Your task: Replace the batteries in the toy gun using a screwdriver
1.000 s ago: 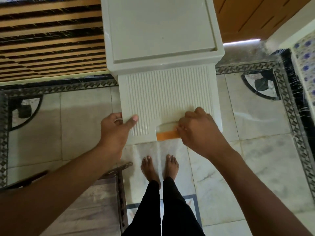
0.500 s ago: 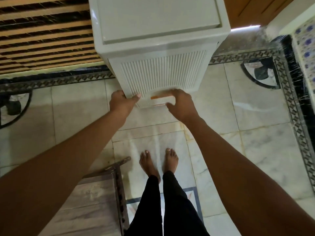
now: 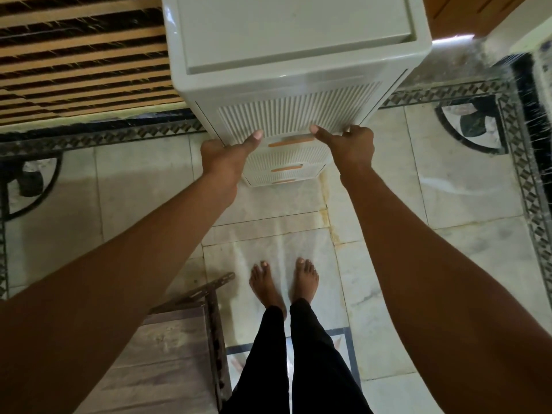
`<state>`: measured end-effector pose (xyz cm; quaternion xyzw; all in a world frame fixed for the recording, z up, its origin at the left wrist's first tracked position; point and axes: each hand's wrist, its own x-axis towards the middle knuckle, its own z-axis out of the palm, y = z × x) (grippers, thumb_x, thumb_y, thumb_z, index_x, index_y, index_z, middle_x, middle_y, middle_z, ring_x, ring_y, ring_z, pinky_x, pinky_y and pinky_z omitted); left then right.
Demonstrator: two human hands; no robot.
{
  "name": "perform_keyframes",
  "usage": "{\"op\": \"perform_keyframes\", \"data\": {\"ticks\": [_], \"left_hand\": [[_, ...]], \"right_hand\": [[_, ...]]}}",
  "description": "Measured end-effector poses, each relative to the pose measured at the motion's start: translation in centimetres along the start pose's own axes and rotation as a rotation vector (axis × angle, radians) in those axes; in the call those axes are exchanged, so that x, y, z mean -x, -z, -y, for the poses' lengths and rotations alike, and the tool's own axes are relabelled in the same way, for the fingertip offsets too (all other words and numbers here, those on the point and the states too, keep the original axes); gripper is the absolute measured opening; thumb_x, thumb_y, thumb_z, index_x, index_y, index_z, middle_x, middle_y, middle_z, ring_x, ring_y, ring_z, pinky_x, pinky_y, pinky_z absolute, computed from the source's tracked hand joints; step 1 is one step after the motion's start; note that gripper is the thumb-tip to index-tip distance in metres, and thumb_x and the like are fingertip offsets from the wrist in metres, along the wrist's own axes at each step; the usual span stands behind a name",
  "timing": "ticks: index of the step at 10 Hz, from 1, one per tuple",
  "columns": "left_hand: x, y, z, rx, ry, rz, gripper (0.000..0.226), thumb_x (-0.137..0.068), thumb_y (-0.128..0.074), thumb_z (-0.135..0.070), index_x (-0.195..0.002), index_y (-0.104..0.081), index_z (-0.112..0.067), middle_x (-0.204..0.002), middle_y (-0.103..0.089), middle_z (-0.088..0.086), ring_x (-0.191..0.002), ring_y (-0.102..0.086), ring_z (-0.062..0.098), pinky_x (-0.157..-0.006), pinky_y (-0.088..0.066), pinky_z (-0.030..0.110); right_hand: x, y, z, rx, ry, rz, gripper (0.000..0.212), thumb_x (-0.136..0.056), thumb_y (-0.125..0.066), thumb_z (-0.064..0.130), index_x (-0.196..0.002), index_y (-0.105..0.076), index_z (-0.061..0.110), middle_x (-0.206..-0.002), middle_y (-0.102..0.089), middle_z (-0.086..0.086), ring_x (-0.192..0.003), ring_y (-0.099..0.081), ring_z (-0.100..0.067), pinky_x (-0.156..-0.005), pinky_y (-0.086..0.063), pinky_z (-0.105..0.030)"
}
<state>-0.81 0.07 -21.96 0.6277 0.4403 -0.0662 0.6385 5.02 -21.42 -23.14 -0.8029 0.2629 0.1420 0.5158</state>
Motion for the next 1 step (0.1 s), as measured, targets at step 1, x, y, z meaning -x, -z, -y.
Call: {"op": "perform_keyframes", "data": {"ticks": [1], "left_hand": [[0.34, -0.17, -0.07, 0.053, 0.006, -0.005, 0.066, -0.076, -0.094, -0.037, -0.128, -0.063, -0.010, -0.114, -0.069, -0.007, -0.112, -0.067, 0.016, -0.099, -0.056, 0.033]], "right_hand": [[-0.17, -0.34, -0.28, -0.093, -0.005, 0.006, 0.093, -0.066, -0.093, 0.056, -0.133, -0.060, 0.001, -0.136, -0.065, -0.010, -0.126, -0.062, -0.031, -0.103, -0.055, -0.037]]}}
